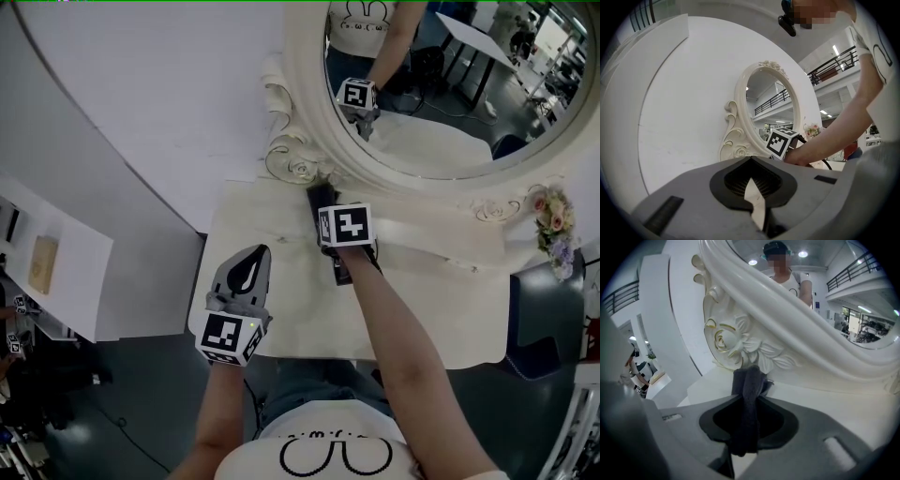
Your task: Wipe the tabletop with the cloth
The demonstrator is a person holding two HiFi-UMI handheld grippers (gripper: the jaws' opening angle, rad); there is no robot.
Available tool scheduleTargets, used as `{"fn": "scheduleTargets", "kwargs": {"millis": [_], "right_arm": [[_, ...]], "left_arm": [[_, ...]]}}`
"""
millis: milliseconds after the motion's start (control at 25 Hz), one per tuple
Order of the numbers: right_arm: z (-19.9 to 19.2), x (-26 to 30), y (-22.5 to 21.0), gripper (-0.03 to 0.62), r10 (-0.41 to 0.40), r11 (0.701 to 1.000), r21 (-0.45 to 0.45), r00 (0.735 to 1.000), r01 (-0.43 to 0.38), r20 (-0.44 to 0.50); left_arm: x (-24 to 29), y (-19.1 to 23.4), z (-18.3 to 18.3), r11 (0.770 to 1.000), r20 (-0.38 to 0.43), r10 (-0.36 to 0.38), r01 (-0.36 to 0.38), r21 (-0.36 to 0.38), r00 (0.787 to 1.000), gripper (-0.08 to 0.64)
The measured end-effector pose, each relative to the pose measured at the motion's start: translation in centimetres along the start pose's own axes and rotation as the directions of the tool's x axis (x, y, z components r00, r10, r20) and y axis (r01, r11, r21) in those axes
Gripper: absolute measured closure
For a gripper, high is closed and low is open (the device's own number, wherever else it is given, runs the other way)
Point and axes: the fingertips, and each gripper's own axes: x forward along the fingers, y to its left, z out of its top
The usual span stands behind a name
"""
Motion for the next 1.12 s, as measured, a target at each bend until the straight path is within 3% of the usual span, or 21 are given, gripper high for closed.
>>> {"fn": "scheduleTargets", "kwargs": {"millis": [1120], "right_arm": [[-4.0, -6.6, -16.4, 0.500, -0.069, 0.995, 0.077, 0.997, 0.067, 0.022]], "left_arm": [[5.6, -12.8, -0.2, 0.998, -0.012, -0.059, 0.059, 0.034, 0.998, 0.558]]}}
